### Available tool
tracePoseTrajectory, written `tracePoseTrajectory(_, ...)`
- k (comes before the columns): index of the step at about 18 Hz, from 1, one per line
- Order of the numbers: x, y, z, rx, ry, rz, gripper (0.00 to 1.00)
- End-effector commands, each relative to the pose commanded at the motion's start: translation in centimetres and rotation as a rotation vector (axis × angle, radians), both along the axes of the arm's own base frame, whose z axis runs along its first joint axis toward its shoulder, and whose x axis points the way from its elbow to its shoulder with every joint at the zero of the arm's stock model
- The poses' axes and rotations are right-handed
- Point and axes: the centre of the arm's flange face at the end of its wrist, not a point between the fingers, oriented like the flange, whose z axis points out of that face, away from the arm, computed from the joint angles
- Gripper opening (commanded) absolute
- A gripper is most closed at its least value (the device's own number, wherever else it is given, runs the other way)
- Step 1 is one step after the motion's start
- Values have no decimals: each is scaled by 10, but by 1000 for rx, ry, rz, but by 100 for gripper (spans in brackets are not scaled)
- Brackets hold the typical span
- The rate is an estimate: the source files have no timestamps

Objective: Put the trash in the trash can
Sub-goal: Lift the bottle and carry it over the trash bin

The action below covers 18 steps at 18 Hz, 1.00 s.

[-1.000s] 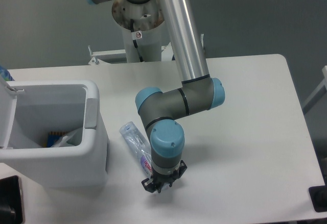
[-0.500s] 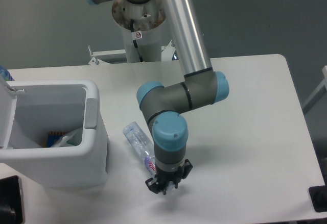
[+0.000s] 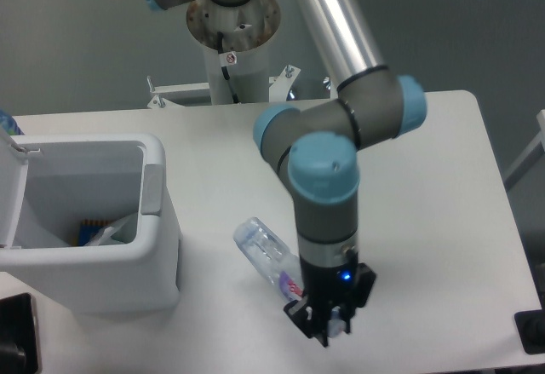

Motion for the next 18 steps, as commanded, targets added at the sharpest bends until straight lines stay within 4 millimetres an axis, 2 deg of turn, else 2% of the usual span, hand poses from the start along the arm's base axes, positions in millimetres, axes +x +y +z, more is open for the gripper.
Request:
tracePoseTrajectory(3, 13, -6, 36, 37, 37, -7, 26)
tracePoseTrajectory(7, 34, -20, 103, 132, 128, -21, 26)
tracePoseTrajectory(9, 47, -24, 127, 180, 164, -38, 26)
tracePoseTrajectory(12, 66, -27, 150, 207, 189, -55, 26)
tracePoseTrajectory(15, 107, -21, 176, 240, 209, -104, 26)
tracePoseTrajectory(18, 134, -24, 198, 266, 228, -131, 26)
